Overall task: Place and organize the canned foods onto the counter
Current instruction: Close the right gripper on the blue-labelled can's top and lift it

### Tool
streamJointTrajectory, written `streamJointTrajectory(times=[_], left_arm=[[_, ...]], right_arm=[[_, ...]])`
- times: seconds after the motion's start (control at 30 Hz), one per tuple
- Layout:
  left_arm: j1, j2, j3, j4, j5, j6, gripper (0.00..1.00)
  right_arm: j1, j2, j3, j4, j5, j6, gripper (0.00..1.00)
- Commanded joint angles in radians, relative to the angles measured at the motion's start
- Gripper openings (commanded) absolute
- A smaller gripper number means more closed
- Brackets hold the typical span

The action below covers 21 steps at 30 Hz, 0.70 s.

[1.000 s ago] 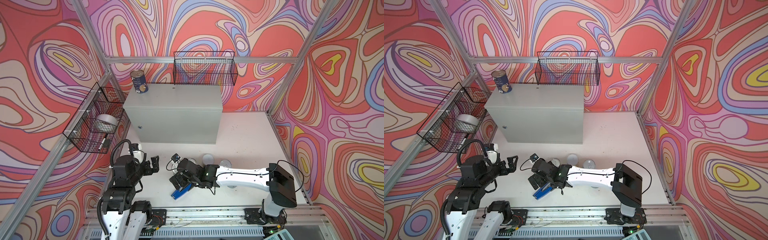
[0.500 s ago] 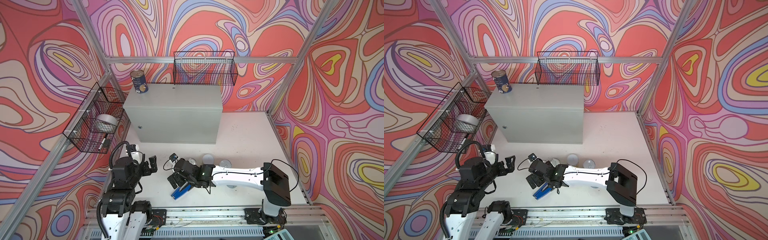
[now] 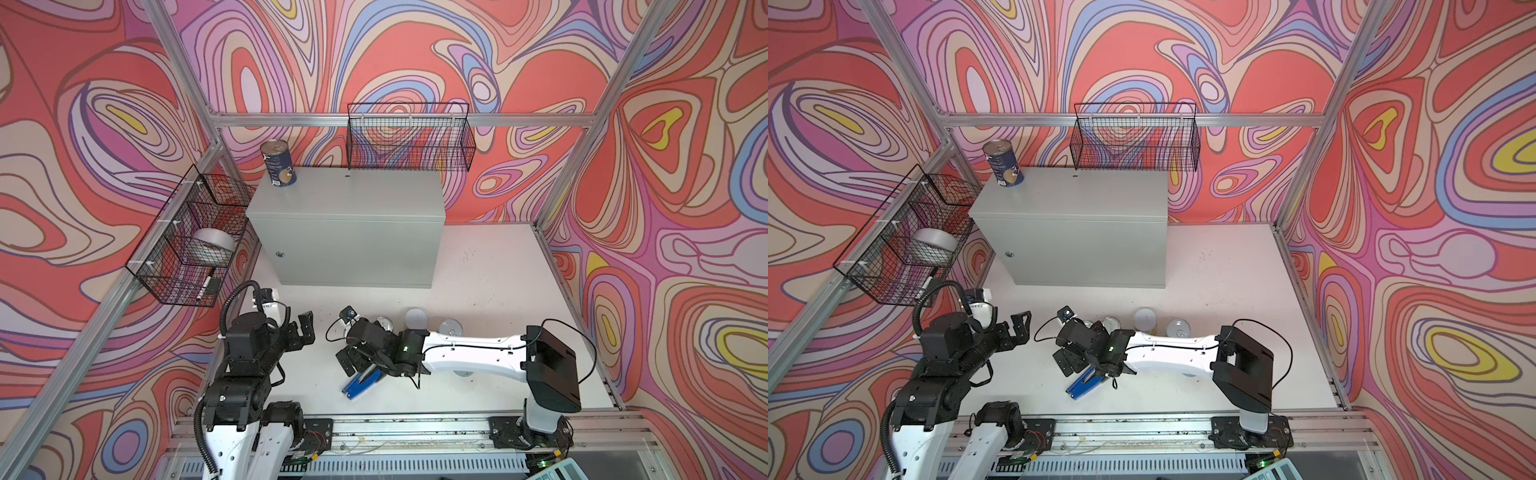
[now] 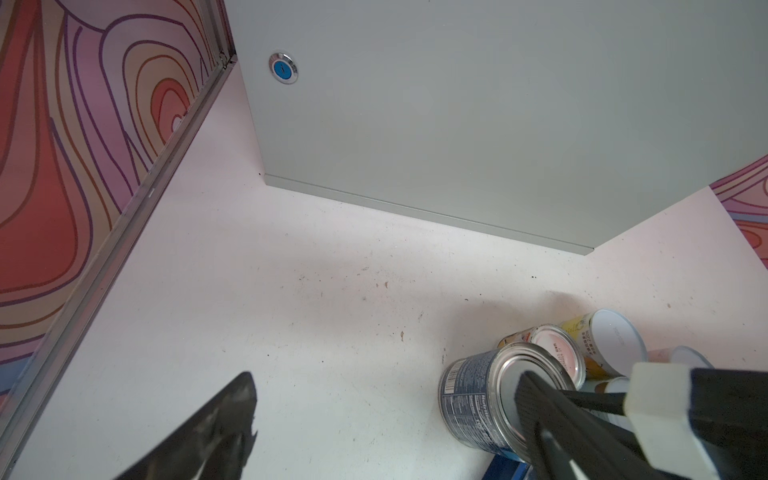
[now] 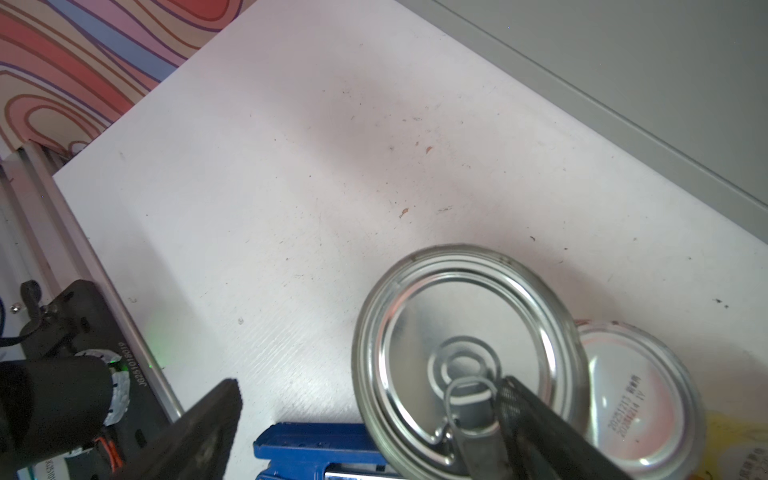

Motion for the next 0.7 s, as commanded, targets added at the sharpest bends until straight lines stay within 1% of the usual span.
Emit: streamJointTrajectory(times=[0.0, 0.17, 0.3, 0.67], left_arm=[[-0.003, -0.010, -0.006, -0.009, -0.004, -0.011, 1.00], [-0.003, -0.013, -0.007, -0.009, -0.010, -0.011, 1.00], [-0.003, -0.015, -0.007, -0.007, -0.010, -0.011, 1.00], [-0.003, -0.027, -0.009, -0.006, -0.016, -0.014, 1.00]], right_arm=[[0.003, -0.030, 0.023, -0.045, 0.094, -0.010, 0.98], [0.005, -0.006, 0.061, -0.109, 0.122, -0.033, 0.98], [0.004, -0.003, 0.056, -0.099, 0.122, -0.037, 0.99], [0.003, 0.058, 0.105, -0.164, 0.149, -0.042, 0.98]])
